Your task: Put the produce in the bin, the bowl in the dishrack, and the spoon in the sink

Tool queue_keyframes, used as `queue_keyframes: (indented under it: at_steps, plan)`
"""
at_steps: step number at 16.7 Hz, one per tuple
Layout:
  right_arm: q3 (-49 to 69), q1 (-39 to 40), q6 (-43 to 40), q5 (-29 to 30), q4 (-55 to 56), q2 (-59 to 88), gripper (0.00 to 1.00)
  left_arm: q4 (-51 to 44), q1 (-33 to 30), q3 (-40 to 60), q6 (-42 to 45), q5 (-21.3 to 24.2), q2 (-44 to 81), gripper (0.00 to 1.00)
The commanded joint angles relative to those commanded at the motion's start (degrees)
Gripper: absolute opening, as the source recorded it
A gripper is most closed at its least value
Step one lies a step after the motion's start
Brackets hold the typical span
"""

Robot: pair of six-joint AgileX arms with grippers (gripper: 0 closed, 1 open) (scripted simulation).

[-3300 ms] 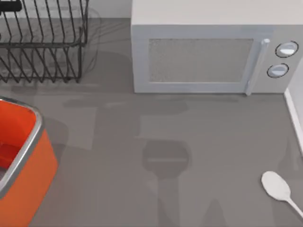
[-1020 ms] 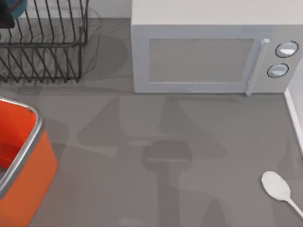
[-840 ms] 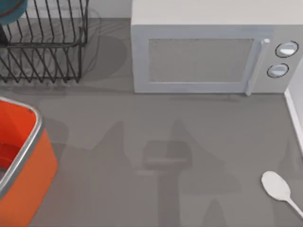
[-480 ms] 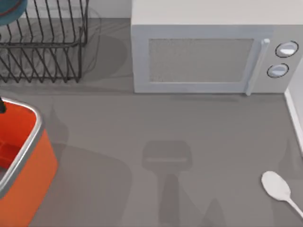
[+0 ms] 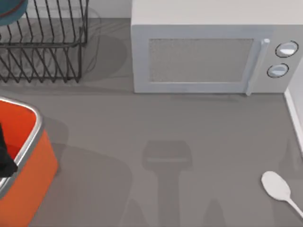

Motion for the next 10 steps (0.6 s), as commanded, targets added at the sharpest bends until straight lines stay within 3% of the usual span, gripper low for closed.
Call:
queue_keyframes:
  at_steps: [10]
  plan:
    - [1.7, 0.6, -0.6, 0.0, -2.0, 2.0, 1.0, -1.3, 0.1, -1.5, 0.0, -0.3, -2.2, 1.0]
